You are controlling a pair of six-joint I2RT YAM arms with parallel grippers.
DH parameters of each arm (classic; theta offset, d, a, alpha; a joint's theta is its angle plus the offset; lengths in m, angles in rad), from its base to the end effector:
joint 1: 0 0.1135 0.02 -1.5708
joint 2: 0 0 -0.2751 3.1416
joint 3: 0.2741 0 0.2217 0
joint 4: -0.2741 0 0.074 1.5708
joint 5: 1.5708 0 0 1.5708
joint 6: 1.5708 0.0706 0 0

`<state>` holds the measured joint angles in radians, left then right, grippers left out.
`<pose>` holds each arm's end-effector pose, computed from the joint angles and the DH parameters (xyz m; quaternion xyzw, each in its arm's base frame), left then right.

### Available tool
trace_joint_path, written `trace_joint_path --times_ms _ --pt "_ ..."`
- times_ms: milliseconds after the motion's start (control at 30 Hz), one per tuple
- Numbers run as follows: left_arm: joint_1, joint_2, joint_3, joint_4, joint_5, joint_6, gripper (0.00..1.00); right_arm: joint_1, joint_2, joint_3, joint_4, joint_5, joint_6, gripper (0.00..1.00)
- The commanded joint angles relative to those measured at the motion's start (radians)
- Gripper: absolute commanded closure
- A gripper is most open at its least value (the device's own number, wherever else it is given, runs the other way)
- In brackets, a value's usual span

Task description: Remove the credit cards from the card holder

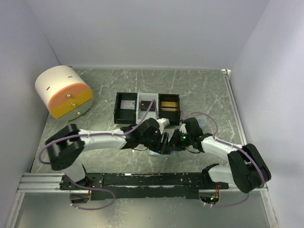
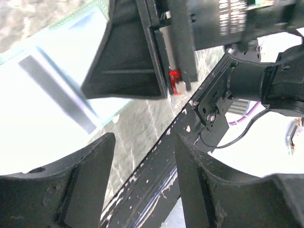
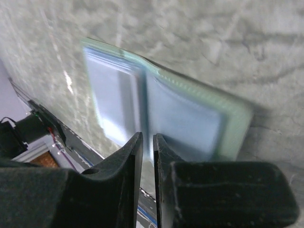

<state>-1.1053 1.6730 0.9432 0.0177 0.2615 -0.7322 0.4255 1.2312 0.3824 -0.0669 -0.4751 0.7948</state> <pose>0.1429 -0.3252 0.1967 0.2205 0.8758 -0.4000 0.1562 0.1668 0.1111 0.1439 0.0945 0.9185 0.3618 0.1286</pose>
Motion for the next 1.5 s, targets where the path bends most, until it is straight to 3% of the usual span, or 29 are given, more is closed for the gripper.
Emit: trace_joint_path --times_ms 0,167,433,700,800,967,1200,1467 --pt "-0.009 -0.159 -0.055 -0.127 -0.185 -0.004 0.34 0.004 0.033 -0.03 0.023 -0.03 -0.004 0.84" --pt "0.01 -0.258 -0.101 -0.278 -0.381 -0.063 0.25 0.005 -0.004 -0.107 0.084 -0.04 -0.001 0.76" --pt "0.073 -0.189 -0.039 -0.306 -0.38 -0.101 0.33 0.006 0.065 -0.104 0.191 -0.053 0.068 0.74" --pt "0.119 -0.16 -0.033 -0.381 -0.439 -0.179 0.41 0.098 0.117 0.02 0.002 0.218 -0.034 0.71" --pt "0.166 -0.198 -0.089 -0.351 -0.404 -0.197 0.42 0.137 0.134 0.048 -0.043 0.298 -0.031 0.8" --pt "0.195 -0.255 -0.154 -0.286 -0.358 -0.204 0.42 0.127 0.159 -0.001 0.066 0.209 0.007 1.0" --pt "0.195 -0.274 -0.18 -0.167 -0.257 -0.159 0.41 0.011 0.2 -0.108 0.265 0.017 0.051 1.0" --pt "0.196 -0.225 -0.183 -0.022 -0.137 -0.132 0.41 -0.048 0.288 -0.15 0.348 -0.024 0.061 1.0"
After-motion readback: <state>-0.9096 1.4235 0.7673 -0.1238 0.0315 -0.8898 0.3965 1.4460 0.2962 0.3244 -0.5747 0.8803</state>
